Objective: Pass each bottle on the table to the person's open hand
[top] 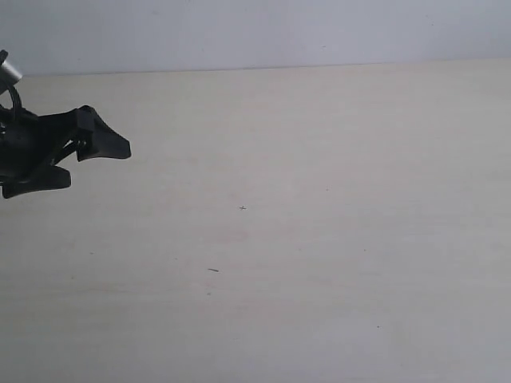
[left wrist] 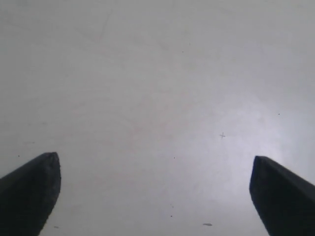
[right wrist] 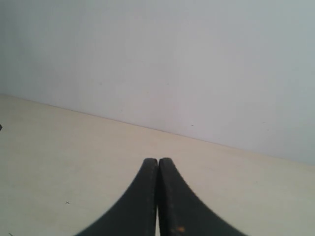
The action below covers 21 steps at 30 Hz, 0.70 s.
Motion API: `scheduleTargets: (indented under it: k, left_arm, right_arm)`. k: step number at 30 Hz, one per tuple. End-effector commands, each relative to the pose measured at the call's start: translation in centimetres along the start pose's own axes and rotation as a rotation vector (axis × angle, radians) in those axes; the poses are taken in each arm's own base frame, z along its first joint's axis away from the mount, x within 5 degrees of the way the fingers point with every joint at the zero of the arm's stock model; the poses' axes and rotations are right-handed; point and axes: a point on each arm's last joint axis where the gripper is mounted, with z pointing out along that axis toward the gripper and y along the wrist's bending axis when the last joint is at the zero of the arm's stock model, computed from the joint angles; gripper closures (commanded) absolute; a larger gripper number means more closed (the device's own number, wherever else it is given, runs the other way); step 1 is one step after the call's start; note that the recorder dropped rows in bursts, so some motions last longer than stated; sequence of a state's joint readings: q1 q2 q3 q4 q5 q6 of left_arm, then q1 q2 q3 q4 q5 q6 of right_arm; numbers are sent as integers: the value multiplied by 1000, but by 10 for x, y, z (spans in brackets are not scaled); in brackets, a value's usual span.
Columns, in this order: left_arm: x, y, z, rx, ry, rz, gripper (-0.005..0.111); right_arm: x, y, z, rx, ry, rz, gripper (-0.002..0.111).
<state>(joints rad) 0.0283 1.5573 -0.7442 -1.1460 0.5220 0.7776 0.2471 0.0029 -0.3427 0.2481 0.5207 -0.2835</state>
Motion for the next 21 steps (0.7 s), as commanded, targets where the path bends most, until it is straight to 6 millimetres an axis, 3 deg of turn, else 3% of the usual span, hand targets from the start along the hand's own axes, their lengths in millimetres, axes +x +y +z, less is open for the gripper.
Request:
scheduleTargets:
  k: [1, 3, 5, 6, 21]
  left_arm:
    - [1, -2, -2, 16, -3, 10, 14]
    - [1, -4, -2, 44, 6, -11, 38]
    - [3, -8, -2, 84, 27, -30, 76]
    - [4, -9, -3, 99, 34, -38, 101]
    - [7, -21, -10, 199, 65, -20, 100]
  right_arm:
    - [0, 0, 0, 4, -12, 4, 108]
    - [0, 0, 0, 4, -12, 4, 108]
    - [0, 0, 0, 4, -12, 4, 108]
    - [0, 0, 0, 4, -12, 4, 108]
    - [0, 0, 0, 4, -12, 4, 108]
